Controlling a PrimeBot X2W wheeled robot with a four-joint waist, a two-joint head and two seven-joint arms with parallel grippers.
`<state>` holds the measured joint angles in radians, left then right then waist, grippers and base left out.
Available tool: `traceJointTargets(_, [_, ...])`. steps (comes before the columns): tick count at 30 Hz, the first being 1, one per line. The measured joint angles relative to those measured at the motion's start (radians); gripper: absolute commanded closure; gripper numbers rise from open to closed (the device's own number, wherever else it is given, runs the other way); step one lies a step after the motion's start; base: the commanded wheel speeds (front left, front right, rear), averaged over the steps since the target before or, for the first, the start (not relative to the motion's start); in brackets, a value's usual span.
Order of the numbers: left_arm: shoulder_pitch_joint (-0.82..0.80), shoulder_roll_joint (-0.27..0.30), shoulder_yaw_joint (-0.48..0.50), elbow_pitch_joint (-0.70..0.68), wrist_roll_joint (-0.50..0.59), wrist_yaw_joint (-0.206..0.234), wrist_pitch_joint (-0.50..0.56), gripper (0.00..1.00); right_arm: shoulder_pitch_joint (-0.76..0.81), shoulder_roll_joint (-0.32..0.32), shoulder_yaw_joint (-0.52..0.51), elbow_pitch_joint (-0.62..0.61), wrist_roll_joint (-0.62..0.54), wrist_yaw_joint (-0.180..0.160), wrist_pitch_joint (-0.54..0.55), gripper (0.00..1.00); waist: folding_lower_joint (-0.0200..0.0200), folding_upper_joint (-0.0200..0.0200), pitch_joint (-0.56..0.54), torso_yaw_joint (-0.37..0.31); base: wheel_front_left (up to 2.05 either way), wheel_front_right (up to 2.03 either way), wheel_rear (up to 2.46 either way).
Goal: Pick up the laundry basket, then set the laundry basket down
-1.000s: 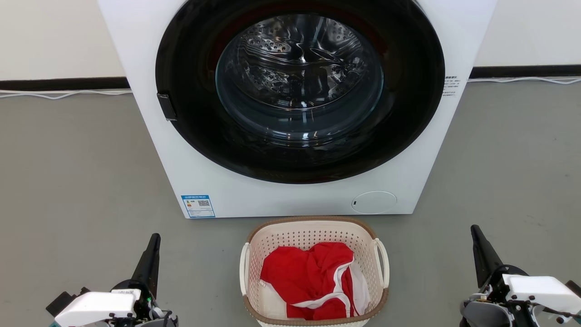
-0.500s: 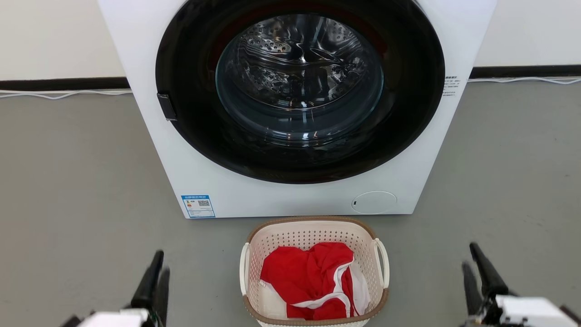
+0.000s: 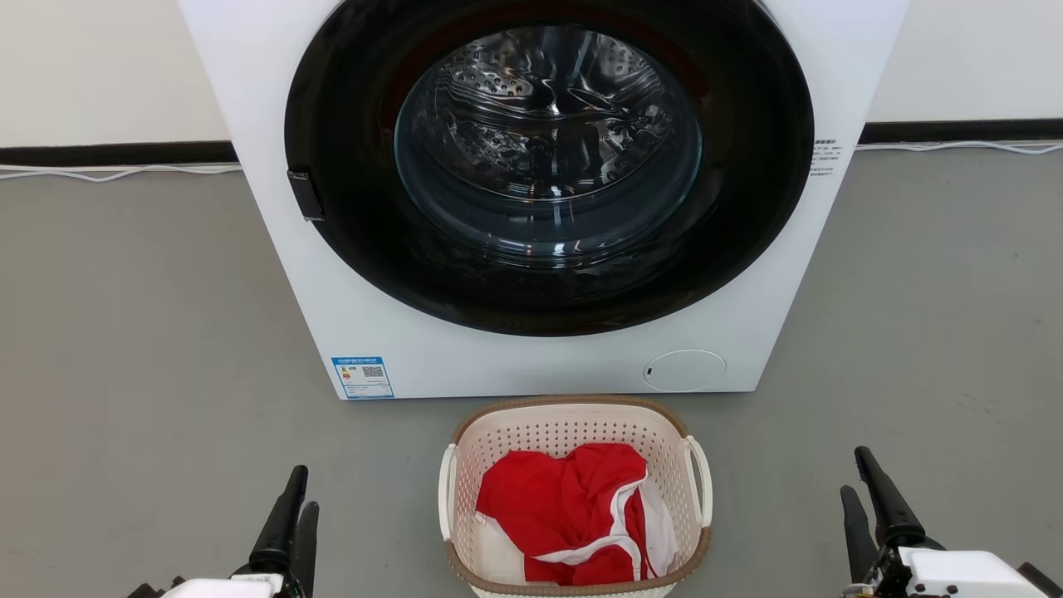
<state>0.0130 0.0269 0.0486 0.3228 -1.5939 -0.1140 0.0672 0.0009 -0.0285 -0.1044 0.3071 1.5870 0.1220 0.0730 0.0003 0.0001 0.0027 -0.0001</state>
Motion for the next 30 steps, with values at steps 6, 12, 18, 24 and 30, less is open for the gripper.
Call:
traceJointTargets(6, [0.0, 0.0, -0.012, -0.009, 0.022, 0.006, -0.016, 0.0, 0.002, 0.0, 0.006, -0.003, -0.022, 0.0, -0.014, 0.0, 0.0, 0.0, 0.0, 0.0, 0.0, 0.0, 0.0])
traceJointTargets(12, [0.0, 0.001, -0.022, -0.015, 0.064, 0.018, -0.029, 0.0, 0.001, 0.0, 0.005, -0.003, -0.099, 0.0, -0.034, 0.0, -0.0001, 0.0, -0.001, 0.001, 0.0, 0.0, 0.0])
traceJointTargets(18, [0.0, 0.002, -0.035, -0.018, 0.125, 0.036, -0.05, 0.0, 0.0, 0.0, 0.0, -0.003, -0.222, 0.0, -0.048, 0.0, -0.0001, 0.0, -0.001, 0.002, 0.0, 0.0, 0.0])
traceJointTargets(24, [-0.003, 0.002, -0.047, -0.016, 0.201, 0.052, -0.068, 0.0, -0.002, -0.001, 0.003, -0.002, -0.355, 0.0, -0.067, 0.0, -0.0002, 0.0, -0.001, 0.003, 0.0, 0.0, 0.0])
traceJointTargets(30, [-0.005, 0.004, -0.057, -0.005, 0.313, 0.07, -0.081, 0.0, -0.008, -0.001, 0.009, 0.002, -0.493, 0.0, -0.084, 0.0, -0.0002, 0.0, -0.002, 0.004, 0.0, 0.0, 0.0])
